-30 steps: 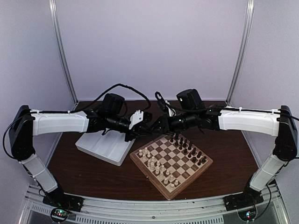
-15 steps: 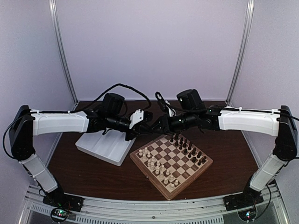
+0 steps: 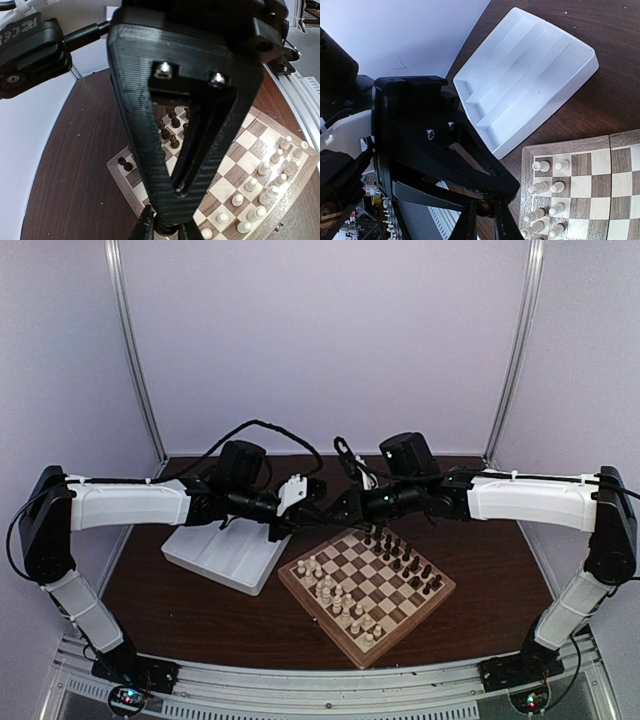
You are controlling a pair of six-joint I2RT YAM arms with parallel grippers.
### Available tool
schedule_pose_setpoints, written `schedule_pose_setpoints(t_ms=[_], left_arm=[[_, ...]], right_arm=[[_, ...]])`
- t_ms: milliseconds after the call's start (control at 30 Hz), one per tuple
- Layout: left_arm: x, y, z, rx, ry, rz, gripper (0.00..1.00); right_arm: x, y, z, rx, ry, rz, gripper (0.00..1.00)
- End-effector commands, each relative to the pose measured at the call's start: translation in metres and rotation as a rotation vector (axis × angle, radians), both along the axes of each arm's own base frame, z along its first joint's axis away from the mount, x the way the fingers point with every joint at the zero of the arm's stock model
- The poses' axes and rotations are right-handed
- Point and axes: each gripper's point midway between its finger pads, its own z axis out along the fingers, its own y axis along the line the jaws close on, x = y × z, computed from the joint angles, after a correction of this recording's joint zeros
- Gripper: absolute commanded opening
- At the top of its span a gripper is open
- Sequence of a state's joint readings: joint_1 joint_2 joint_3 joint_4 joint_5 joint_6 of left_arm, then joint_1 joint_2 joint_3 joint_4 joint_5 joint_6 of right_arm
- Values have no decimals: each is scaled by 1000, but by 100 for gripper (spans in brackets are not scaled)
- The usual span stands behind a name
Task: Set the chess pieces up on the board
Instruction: Adjust the chess piece.
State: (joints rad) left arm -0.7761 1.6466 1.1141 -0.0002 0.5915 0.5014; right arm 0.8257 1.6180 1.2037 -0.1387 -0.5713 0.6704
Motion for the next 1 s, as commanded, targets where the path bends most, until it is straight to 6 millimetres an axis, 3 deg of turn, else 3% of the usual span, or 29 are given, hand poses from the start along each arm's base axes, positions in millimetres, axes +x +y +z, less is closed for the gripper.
schedule_pose_setpoints(t_ms=[0, 267, 433, 700, 967], left_arm=[[-1, -8, 22, -90, -58, -24, 16], [-6, -4, 10, -80, -35, -25, 35], [-6, -2, 9, -121, -29, 3, 58], [-4, 9, 12, -123, 1, 76, 65], [-13, 25, 24, -152, 11, 128, 67]], right_arm=[[1, -6, -5, -14, -3, -21, 0], [10, -24, -8, -70, -28, -51, 0], [17, -38, -12, -117, -43, -68, 0], [39, -81, -22, -262, -54, -88, 0], [72, -118, -36, -253, -8, -117, 0]])
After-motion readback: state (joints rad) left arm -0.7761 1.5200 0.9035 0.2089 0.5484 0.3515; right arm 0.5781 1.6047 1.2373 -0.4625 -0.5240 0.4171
